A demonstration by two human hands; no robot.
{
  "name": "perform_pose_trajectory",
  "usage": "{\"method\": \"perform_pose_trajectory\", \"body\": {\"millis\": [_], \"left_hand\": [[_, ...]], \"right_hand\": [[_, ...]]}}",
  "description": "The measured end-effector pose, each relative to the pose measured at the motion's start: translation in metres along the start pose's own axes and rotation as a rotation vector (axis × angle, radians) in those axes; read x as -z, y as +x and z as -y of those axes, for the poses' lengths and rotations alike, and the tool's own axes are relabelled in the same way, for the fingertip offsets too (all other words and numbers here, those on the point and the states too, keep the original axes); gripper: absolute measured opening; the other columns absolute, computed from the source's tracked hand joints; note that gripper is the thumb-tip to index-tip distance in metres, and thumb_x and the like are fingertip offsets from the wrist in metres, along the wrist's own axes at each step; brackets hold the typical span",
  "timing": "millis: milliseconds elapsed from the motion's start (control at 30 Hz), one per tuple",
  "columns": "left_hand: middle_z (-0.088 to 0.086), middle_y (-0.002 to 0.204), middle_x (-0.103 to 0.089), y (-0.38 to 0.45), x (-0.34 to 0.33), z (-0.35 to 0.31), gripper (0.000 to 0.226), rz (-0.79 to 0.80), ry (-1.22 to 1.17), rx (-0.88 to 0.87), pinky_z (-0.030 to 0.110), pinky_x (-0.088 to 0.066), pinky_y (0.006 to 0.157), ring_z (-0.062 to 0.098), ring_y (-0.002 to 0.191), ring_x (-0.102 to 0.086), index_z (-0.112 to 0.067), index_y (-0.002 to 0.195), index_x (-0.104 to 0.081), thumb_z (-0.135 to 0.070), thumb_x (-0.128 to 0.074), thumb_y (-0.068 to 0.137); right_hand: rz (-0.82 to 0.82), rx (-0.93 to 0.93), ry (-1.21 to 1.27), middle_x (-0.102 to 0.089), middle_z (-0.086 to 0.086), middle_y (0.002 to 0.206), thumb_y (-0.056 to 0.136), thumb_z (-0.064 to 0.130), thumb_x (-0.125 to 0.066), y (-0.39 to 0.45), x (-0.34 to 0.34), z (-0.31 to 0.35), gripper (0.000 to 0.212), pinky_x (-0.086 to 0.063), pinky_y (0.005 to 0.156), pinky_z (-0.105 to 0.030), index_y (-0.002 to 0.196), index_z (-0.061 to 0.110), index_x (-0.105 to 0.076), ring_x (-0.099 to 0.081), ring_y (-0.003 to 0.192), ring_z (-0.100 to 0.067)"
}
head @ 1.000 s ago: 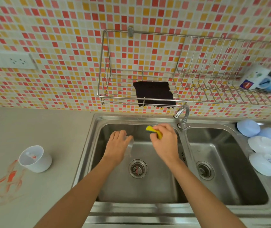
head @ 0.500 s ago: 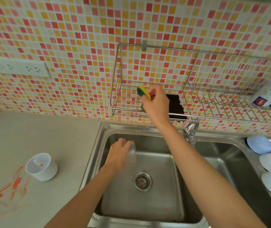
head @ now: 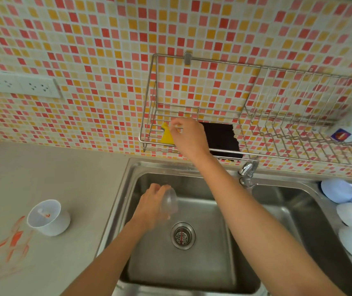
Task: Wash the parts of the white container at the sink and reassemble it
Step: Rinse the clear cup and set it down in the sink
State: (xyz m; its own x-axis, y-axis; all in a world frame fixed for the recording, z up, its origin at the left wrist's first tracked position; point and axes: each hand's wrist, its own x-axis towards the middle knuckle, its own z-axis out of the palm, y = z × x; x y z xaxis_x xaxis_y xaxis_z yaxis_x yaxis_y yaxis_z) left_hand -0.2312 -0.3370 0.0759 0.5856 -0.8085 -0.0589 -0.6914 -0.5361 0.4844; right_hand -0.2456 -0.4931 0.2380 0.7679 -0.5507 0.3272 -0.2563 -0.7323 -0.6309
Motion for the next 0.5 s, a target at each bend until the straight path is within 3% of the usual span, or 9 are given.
{"method": "perform_pose_trajectory", "body": {"millis": [67,133,233,300,400,500], "left_hand": [[0.0,0.127,-0.037,0.004,-0.004,-0.009,0.09,0.007,-0.041,-0.003,0.038,-0.045,0.099,0.024,0.11,-0.051,-0.032,0.138,-0.034,-0.035,-0.082,0.063],[-0.001,0.127,-0.036,0.009,-0.009,-0.02,0.09,0.021,-0.074,-0.013,0.043,-0.045,0.1,0.023,0.113,-0.05,-0.033,0.137,-0.033,-0.036,-0.082,0.061],[-0.001,0.13,-0.037,0.017,-0.02,-0.041,0.09,0.029,-0.114,-0.06,0.039,-0.043,0.102,0.022,0.117,-0.048,-0.03,0.138,-0.035,-0.035,-0.085,0.063],[0.0,0.133,-0.037,0.024,-0.027,-0.06,0.09,0.04,-0.136,-0.075,0.033,-0.04,0.102,0.02,0.118,-0.047,-0.026,0.14,-0.036,-0.032,-0.085,0.065],[-0.001,0.131,-0.04,0.038,-0.038,-0.09,0.09,0.036,-0.222,-0.094,0.026,-0.04,0.097,0.011,0.109,-0.045,-0.025,0.139,-0.037,-0.033,-0.086,0.065],[-0.006,0.128,-0.043,0.053,-0.049,-0.117,0.089,0.006,-0.324,-0.065,0.02,-0.036,0.093,0.006,0.107,-0.043,-0.025,0.138,-0.04,-0.032,-0.087,0.063]], "right_hand": [[-0.272,0.113,0.092,-0.069,0.001,0.105,0.091,0.022,-0.056,-0.037,0.018,-0.009,0.019,-0.045,0.086,-0.023,0.101,0.014,-0.07,-0.061,0.101,-0.015],[-0.53,0.203,0.129,-0.068,0.0,0.086,0.086,0.016,-0.056,-0.082,0.031,-0.033,0.015,-0.046,0.075,-0.024,0.088,0.009,-0.07,-0.059,0.082,-0.017],[-0.614,0.065,0.073,-0.062,0.001,0.069,0.083,0.015,-0.055,-0.134,0.043,-0.099,0.014,-0.042,0.063,-0.026,0.075,0.01,-0.065,-0.054,0.065,-0.018],[-0.57,-0.194,0.0,-0.064,-0.002,0.07,0.085,0.019,-0.056,-0.148,0.045,-0.159,0.014,-0.043,0.063,-0.027,0.079,0.012,-0.066,-0.058,0.067,-0.02],[-0.332,-0.554,-0.024,-0.07,-0.011,0.099,0.089,0.023,-0.059,-0.143,0.051,-0.24,0.025,-0.049,0.081,-0.036,0.111,0.011,-0.064,-0.062,0.094,-0.033],[-0.018,-0.594,0.015,-0.066,-0.011,0.11,0.093,0.022,-0.056,-0.124,0.056,-0.286,0.04,-0.046,0.084,-0.033,0.131,0.014,-0.048,-0.062,0.101,-0.032]]}}
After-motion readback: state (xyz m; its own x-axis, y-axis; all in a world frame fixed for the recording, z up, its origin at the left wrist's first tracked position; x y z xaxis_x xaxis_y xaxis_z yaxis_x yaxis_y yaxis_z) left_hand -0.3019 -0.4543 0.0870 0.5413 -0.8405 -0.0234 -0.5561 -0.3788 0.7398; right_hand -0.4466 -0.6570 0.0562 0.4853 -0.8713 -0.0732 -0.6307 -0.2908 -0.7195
